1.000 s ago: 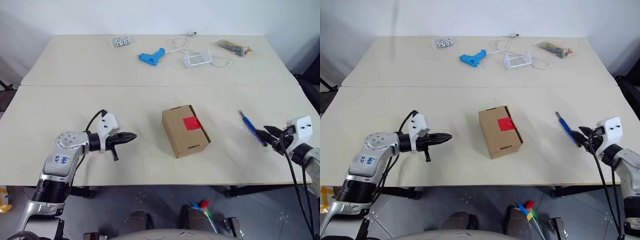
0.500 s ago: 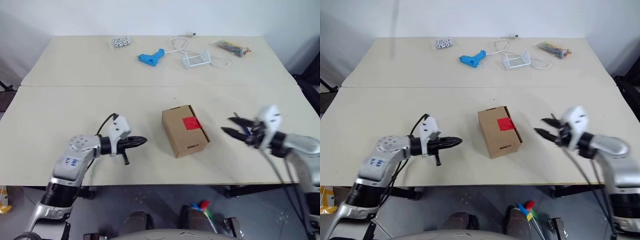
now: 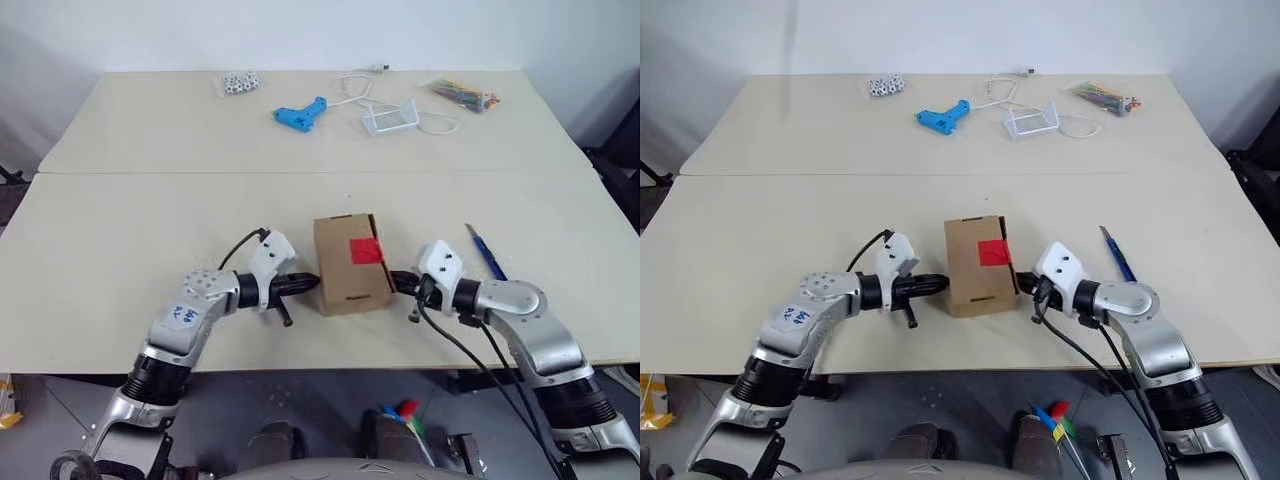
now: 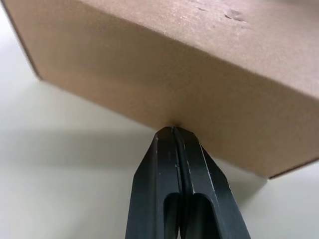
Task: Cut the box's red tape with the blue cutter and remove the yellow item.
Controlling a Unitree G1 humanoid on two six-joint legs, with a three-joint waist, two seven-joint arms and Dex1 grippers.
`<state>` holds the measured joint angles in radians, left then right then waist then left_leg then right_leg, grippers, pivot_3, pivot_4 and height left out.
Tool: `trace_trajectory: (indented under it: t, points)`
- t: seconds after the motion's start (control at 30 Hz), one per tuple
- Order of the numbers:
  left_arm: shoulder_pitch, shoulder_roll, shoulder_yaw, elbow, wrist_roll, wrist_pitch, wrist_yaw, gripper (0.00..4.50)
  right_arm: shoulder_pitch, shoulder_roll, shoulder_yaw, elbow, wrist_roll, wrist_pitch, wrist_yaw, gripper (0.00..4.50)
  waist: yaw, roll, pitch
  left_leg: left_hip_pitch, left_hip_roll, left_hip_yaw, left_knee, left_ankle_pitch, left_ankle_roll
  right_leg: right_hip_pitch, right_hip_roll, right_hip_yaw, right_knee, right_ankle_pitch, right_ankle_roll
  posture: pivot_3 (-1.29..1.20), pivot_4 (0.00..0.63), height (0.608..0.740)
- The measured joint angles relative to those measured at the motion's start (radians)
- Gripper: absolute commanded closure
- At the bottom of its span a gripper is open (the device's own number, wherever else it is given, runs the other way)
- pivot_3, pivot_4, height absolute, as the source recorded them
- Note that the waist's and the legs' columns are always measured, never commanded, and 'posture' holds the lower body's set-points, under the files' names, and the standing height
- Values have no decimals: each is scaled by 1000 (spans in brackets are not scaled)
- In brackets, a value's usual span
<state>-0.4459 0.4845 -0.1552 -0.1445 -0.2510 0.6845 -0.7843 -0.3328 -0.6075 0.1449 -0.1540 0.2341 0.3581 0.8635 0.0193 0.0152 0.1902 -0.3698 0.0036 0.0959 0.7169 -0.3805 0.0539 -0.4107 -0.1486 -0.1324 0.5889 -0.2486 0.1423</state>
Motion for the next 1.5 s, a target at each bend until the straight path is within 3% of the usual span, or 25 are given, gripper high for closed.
trace_trajectory:
  t: [0.3,0.5,0.6,0.67,0.83,0.97,1.2,1.5]
  points:
    - [65,80,18,-102,-35,71,-37,4500,15,4,35,-94,1,124,5,4475,0,0,0,0,0,0,0,0,0,0,0,0,0,0,0,0,150,740]
    - [62,149,21,-96,-35,43,-73,4500,97,-45,-46,-187,101,284,6,4475,3,0,0,-1,0,0,0,0,0,0,0,0,-1,0,0,0,150,740]
    - [45,254,59,-76,-80,55,-171,4500,132,-150,-188,-272,233,428,41,3606,3,0,0,-1,0,0,0,0,0,-1,0,0,0,0,-1,0,150,740]
    - [-10,296,90,-74,-143,59,-257,4500,104,-150,-286,-293,332,546,15,2933,2,-1,1,-1,1,0,0,0,-1,-1,0,0,0,-1,-2,0,150,740]
    - [-210,172,114,-29,-212,13,-277,4500,-82,-25,-419,-270,540,851,-161,1290,4,-1,0,0,-1,-1,1,0,0,0,-1,0,2,-1,-1,0,150,740]
    - [-223,93,18,56,-157,1,-221,4500,-162,30,-414,-267,581,940,-257,16,2,-1,0,-2,-5,0,-1,0,-1,-3,0,0,3,-1,-1,0,150,740]
    - [-264,57,-63,114,-59,-34,-173,4500,-208,99,-316,-211,549,932,-352,16,2,-1,0,-2,-6,0,-2,0,-1,-3,1,-1,2,0,-1,0,150,740]
    - [-252,62,-76,82,-34,-41,-160,4500,-166,44,-231,-177,474,848,-342,16,2,-1,0,0,-5,0,-1,0,-1,-2,1,-1,2,0,-1,0,150,740]
